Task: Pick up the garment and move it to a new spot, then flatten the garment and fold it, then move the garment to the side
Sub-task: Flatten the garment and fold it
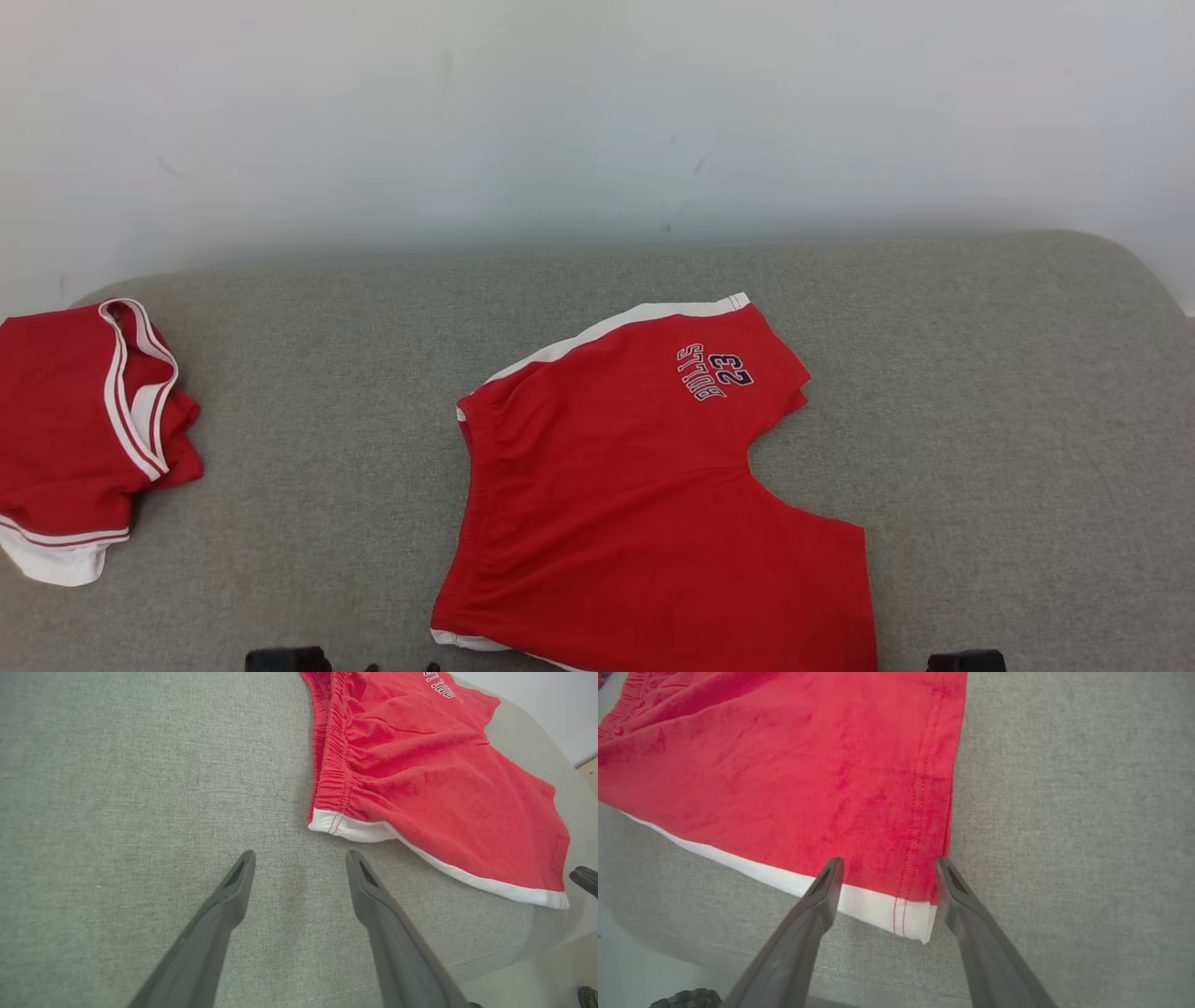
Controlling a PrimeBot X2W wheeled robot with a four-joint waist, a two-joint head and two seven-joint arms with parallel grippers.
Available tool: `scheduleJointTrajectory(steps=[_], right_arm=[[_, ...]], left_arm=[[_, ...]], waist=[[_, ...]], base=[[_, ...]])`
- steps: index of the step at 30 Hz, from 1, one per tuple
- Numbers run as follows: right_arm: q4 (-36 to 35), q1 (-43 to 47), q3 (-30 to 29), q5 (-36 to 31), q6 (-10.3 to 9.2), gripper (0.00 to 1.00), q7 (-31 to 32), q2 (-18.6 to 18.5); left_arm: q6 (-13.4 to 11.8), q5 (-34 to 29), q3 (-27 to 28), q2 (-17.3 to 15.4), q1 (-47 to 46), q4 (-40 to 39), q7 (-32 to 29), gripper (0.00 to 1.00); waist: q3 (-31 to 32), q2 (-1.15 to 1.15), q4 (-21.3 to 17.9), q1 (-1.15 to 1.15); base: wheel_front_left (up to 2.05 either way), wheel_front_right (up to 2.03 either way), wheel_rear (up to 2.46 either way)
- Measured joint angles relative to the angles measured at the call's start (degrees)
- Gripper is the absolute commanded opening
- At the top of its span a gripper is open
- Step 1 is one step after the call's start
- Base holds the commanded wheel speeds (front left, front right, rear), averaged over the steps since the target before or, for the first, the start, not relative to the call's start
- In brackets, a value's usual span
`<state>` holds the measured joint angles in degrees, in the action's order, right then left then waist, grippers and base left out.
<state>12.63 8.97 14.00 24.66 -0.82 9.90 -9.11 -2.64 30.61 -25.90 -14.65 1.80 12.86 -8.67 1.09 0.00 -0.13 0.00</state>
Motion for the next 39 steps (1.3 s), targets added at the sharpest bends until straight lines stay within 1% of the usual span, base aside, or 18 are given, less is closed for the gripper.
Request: scheduleJointTrajectory(steps=[5,6,9,14,16,21,25,26,27,28,29,30,31,32,33,34,35,39], right_arm=[[-0.1,0.1,1.2,0.0,-0.27,1.0,4.4,0.1],[0.0,0.0,1.2,0.0,-0.52,1.0,5.0,0.2],[0.0,-0.2,0.7,0.0,-2.16,1.0,6.8,0.5],[-0.3,-0.2,-0.2,0.0,-3.31,1.0,8.4,0.4],[-0.4,-0.2,-0.3,0.0,-3.75,1.0,8.8,0.5],[-0.7,-0.2,-0.4,0.0,-3.8,1.0,9.9,0.6],[-1.3,-0.2,-0.2,0.0,-4.23,1.0,10.4,0.9],[-1.3,-0.2,-0.2,0.0,-4.24,1.0,10.4,0.9],[-1.4,-0.2,-0.2,0.0,-4.28,1.0,10.7,0.9],[-1.4,-0.2,-0.2,0.0,-4.3,1.0,10.8,0.9],[-1.4,-0.2,-0.2,0.0,-4.3,1.0,10.8,0.9],[-1.5,-0.2,-0.2,0.0,-4.31,0.83,10.8,0.9],[-1.5,-0.2,-0.2,0.0,-4.31,0.76,10.9,0.9],[-1.6,-0.2,-0.2,0.0,-4.33,0.59,10.9,0.8],[-1.7,-0.2,-0.2,0.0,-4.48,0.49,11.3,0.8],[-1.7,-0.2,-0.2,0.0,-4.49,0.49,11.3,0.8],[-1.8,-0.2,-0.2,0.0,-4.53,0.47,11.4,0.8],[-1.9,-0.2,-0.1,0.0,-4.74,0.42,12.4,0.8]], left_arm=[[-0.5,-0.7,-0.5,-0.2,-4.1,3.3,-4.0,1.0],[-0.5,-0.9,-0.7,-0.2,-4.8,3.8,-4.7,1.0],[-0.4,-1.1,-1.3,-0.2,-6.6,5.8,-7.1,1.0],[-0.3,-1.3,-1.8,-0.5,-9.8,7.3,-9.6,1.0],[0.4,-1.4,-1.9,-0.9,-10.8,7.6,-10.5,1.0],[2.3,-1.4,-3.1,-1.7,-11.3,7.8,-12.8,1.0],[4.0,-1.1,-4.5,-1.5,-11.3,7.7,-14.1,1.0],[4.2,-1.1,-4.6,-1.4,-11.3,7.7,-14.1,0.92],[4.3,-1.0,-4.7,-1.3,-11.3,7.6,-14.3,0.87],[4.5,-1.0,-4.8,-1.3,-11.3,7.7,-14.5,0.64],[4.5,-1.0,-4.8,-1.3,-11.3,7.7,-14.5,0.48],[4.7,-1.0,-4.9,-1.2,-11.3,7.6,-14.6,0.37],[4.7,-1.0,-5.0,-1.0,-11.3,7.6,-14.7,0.29],[4.8,-1.0,-5.0,-0.9,-11.3,7.6,-14.9,0.19],[5.2,-0.8,-5.0,-0.8,-11.3,7.6,-15.0,0.03],[5.2,-0.7,-5.0,-0.7,-11.3,7.6,-15.0,0.03],[5.2,-0.7,-5.0,-0.6,-11.4,7.6,-15.1,0.0],[5.3,-0.4,-5.0,-0.6,-11.5,7.6,-15.2,0.0]], waist=[[-0.4,0.0,-0.9,0.0],[-0.5,0.0,-1.2,0.0],[-0.9,0.0,-2.1,0.0],[-1.6,0.0,-3.0,0.0],[-1.7,0.0,-3.1,0.0],[-1.9,0.0,-3.2,0.0],[-2.0,0.0,-3.1,0.0],[-2.0,0.0,-3.1,0.0],[-2.1,0.0,-3.0,0.0],[-2.1,0.0,-3.0,0.0],[-2.1,0.0,-3.0,0.0],[-2.1,0.0,-2.9,0.0],[-2.2,0.0,-2.8,0.0],[-2.2,0.0,-2.8,0.0],[-2.3,0.0,-2.7,0.0],[-2.3,0.0,-2.7,0.0],[-2.4,0.0,-2.6,0.0],[-2.7,0.0,-2.4,0.0]], base=[[0.0,0.0,0.0],[0.0,0.0,0.0],[0.0,0.0,0.0],[0.0,0.0,0.0],[0.0,0.0,0.0],[0.0,0.0,0.0],[0.0,0.0,0.0],[0.0,0.0,0.0],[0.0,0.0,0.0],[0.0,0.0,0.0],[0.0,0.0,0.0],[0.0,0.0,0.0],[0.0,0.0,0.0],[0.0,0.0,0.0],[0.0,0.0,0.0],[0.0,0.0,0.0],[0.0,0.0,0.0],[0.0,0.0,0.0]])
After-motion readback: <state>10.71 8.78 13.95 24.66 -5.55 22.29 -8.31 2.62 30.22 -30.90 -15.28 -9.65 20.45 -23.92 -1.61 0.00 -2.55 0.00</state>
